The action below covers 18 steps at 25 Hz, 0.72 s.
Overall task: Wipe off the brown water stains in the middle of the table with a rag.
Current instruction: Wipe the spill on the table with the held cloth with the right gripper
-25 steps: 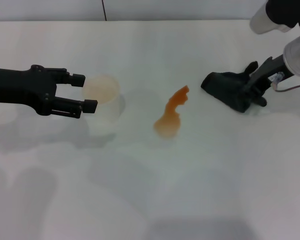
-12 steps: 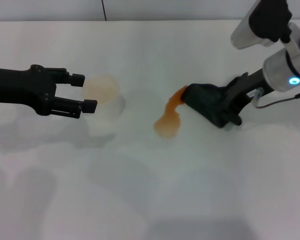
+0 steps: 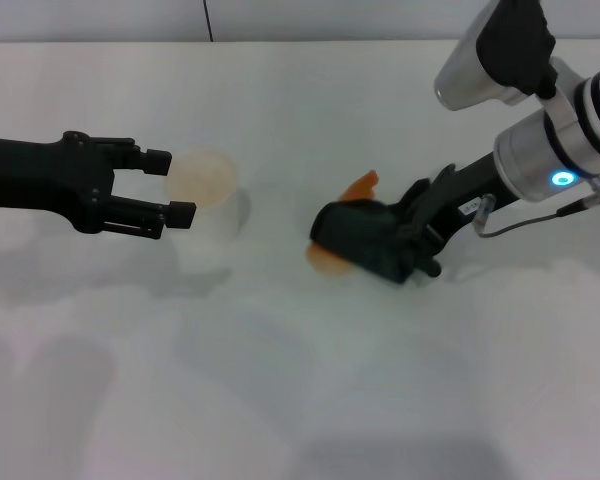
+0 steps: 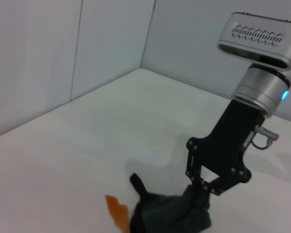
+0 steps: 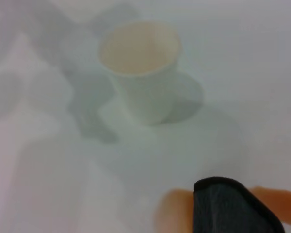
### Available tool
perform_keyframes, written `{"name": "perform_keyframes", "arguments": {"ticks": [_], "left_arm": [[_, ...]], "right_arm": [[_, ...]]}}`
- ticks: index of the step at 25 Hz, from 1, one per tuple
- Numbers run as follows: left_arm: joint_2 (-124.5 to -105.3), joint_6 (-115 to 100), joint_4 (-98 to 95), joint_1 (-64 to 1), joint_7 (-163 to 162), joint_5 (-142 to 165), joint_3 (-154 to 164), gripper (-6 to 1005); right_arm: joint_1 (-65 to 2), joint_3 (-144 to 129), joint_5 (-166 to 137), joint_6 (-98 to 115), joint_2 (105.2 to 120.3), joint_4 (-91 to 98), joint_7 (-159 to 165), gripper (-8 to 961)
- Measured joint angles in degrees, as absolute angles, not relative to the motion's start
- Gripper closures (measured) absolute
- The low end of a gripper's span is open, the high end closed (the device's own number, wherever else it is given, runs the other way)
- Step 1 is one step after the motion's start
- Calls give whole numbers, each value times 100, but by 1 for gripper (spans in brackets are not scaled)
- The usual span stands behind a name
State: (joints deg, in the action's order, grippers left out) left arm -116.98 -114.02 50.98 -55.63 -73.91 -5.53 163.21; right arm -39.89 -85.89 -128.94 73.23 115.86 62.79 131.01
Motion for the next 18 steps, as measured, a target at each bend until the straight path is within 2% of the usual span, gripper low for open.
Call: {"name": "perform_keyframes", "arguments": {"ticks": [18], "left_arm": [[-11732,-11404,5098,-5606,-7382,-564,16321,125]], "right_arm": [[-3965,-9159,-12264,7358,11592,6289,13210,877]]}}
